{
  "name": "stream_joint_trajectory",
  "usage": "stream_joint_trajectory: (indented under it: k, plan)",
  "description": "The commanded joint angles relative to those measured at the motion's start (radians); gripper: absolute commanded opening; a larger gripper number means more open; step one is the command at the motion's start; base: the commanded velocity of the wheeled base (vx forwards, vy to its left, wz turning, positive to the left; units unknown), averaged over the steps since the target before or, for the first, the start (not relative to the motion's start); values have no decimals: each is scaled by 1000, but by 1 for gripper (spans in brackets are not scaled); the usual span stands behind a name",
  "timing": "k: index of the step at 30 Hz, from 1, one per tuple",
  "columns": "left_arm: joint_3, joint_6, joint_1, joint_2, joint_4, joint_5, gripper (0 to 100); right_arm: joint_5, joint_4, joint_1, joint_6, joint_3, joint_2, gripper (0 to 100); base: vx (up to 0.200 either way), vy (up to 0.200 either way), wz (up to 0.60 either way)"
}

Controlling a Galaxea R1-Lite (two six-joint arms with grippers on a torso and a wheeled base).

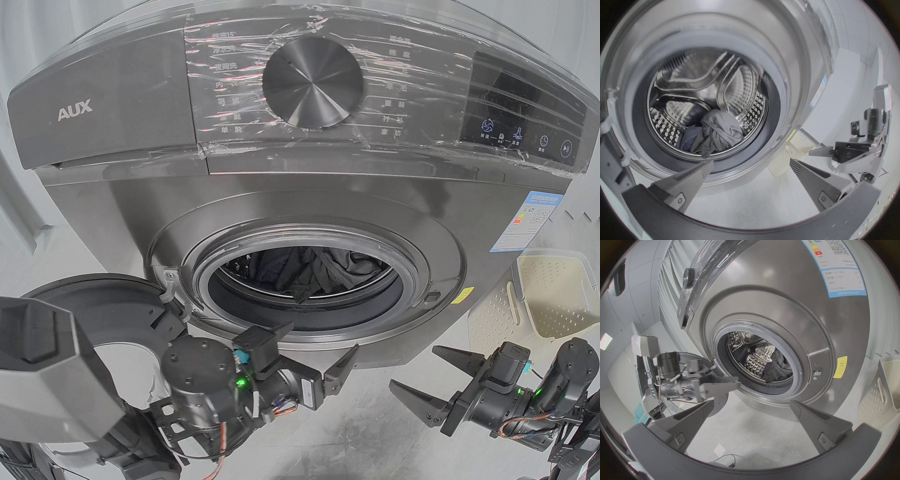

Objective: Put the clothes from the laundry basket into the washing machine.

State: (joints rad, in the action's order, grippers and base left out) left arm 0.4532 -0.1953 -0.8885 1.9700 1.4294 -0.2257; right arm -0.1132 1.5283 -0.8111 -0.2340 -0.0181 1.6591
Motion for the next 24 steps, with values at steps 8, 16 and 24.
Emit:
stream_joint_trajectory:
  k: [8,16,24]
  plan:
    - [-271,5,22,-275,89,-43,100,-49,-8,133,-4,18,-59,100,-25,0,0]
    - [-352,57,99,-402,114,-61,100,-83,-68,228,2,18,-182,100,-200,0,0]
    - [-432,119,134,-519,103,-63,100,-86,-172,285,21,18,-297,100,-200,0,0]
